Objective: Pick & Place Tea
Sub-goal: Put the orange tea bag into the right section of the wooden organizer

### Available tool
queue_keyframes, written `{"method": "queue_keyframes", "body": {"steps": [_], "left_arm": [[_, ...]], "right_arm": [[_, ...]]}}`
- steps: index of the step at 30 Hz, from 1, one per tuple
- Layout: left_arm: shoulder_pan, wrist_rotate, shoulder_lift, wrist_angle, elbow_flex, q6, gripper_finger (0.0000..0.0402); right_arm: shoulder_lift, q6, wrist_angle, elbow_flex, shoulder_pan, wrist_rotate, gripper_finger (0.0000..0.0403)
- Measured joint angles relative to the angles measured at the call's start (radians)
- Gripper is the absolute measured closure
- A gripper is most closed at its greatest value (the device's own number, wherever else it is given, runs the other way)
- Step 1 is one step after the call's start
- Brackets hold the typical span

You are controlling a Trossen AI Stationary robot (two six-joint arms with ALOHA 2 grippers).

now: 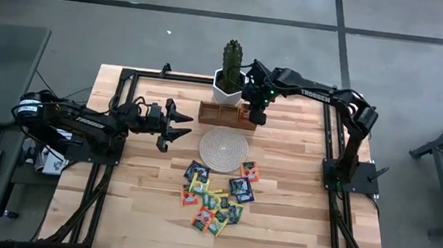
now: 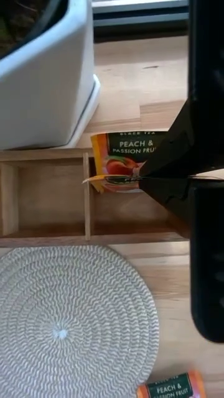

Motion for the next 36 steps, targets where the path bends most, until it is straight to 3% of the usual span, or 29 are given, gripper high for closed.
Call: {"method": "queue_keyframes", "body": {"steps": [15, 24, 28, 36], "left_arm": [[0.000, -0.001, 0.000, 0.000, 0.001, 0.000, 0.0214], [0.000, -0.001, 0.000, -0.001, 0.001, 0.000, 0.0214], [0.000, -0.001, 0.000, -0.001, 0.001, 0.000, 0.0214], [0.000, -0.003, 0.000, -0.001, 0.001, 0.000, 0.0214]], "right_arm": [[0.000, -0.002, -0.001, -0.002, 0.001, -0.008, 0.0399], [0.000, 0.002, -0.012, -0.002, 0.001, -0.034, 0.0313], [0.000, 0.017, -0.023, -0.002, 0.001, 0.001, 0.0280], [-0.002, 0.032, -0.276, 0.080, 0.023, -0.058, 0.0259]]}}
